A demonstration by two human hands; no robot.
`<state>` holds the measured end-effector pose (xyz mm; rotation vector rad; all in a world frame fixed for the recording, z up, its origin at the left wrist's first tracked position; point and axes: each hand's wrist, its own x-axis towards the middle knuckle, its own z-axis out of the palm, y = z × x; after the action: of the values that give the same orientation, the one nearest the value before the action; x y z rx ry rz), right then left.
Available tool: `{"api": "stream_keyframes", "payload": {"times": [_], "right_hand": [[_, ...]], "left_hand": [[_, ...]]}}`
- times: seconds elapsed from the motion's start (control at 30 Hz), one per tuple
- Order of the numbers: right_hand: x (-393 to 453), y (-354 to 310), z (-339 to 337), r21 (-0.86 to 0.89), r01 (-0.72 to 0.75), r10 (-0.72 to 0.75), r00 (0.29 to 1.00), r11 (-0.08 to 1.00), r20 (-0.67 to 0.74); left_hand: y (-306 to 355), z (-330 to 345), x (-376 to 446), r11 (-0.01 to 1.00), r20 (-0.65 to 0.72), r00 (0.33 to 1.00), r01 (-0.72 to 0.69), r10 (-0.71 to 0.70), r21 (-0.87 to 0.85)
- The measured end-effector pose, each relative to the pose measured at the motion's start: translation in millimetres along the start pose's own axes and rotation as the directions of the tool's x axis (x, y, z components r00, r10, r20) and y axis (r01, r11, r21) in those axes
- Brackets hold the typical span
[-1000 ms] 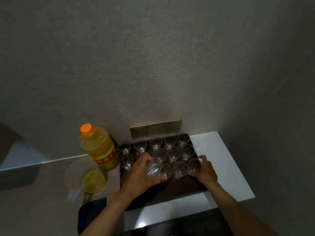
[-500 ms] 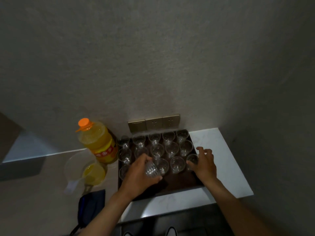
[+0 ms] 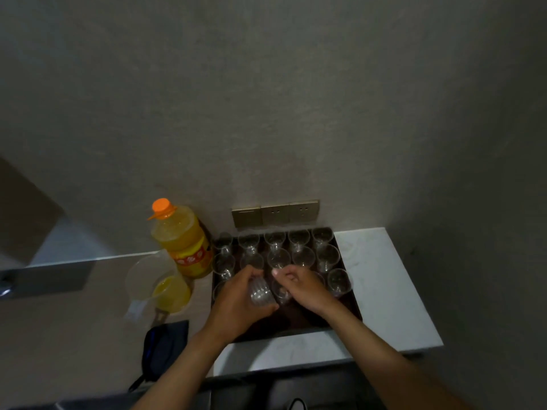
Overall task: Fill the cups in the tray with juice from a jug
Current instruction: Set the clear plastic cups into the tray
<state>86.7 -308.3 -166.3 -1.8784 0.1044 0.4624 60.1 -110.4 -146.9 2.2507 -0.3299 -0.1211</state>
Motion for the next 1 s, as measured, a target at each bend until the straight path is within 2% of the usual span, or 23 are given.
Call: {"api": "stream_keyframes", "payload": {"times": [0.1,0.17,0.3,0.6,0.67,0.77,0.9,0.97,1.0], "right_hand": [[-9,-14,20,0.107,-0.117,0.095,0.976,0.987,0.196],[-16,-22,31,0.156,-0.174,0.131,0.959,0.972,0.251],[-25,-33,53,0.171,-0.180,0.130,0.954,0.969,0.269],[-37,-50,104,0.107,-0.290,0.254,0.930,0.951,0.267],[-38,-51,111,0.120,-0.279,0.247,0.942,0.953,0.228],[-34,-46,115,0.203,-0.284,0.269,0.958,0.937,0.098],[-29,-34,122,0.337,-0.285,0.332,0.939,0.897,-0.090],[-29,-24,130,0.274,-0.250,0.311,0.928,0.929,-0.208],[-29,-18,134,0.186,-0.233,0.277,0.921,0.955,-0.273]], "left_hand": [[-5,-12,-8,0.999,-0.012,0.999,-0.030,0.029,-0.022],[-10,-18,-15,0.998,-0.011,0.999,-0.042,0.041,-0.039],[-28,-28,-34,0.997,-0.010,1.000,-0.007,0.007,-0.080],[-58,-50,-72,0.984,0.028,0.999,0.050,-0.046,-0.173],[-66,-57,-78,0.982,0.020,0.997,0.078,-0.076,-0.174],[-78,-68,-86,0.977,-0.004,0.991,0.129,-0.131,-0.170],[-95,-78,-94,0.968,-0.066,0.977,0.188,-0.202,-0.167],[-101,-81,-96,0.961,-0.078,0.970,0.216,-0.232,-0.171],[-102,-82,-96,0.958,-0.078,0.966,0.230,-0.246,-0.174]]}}
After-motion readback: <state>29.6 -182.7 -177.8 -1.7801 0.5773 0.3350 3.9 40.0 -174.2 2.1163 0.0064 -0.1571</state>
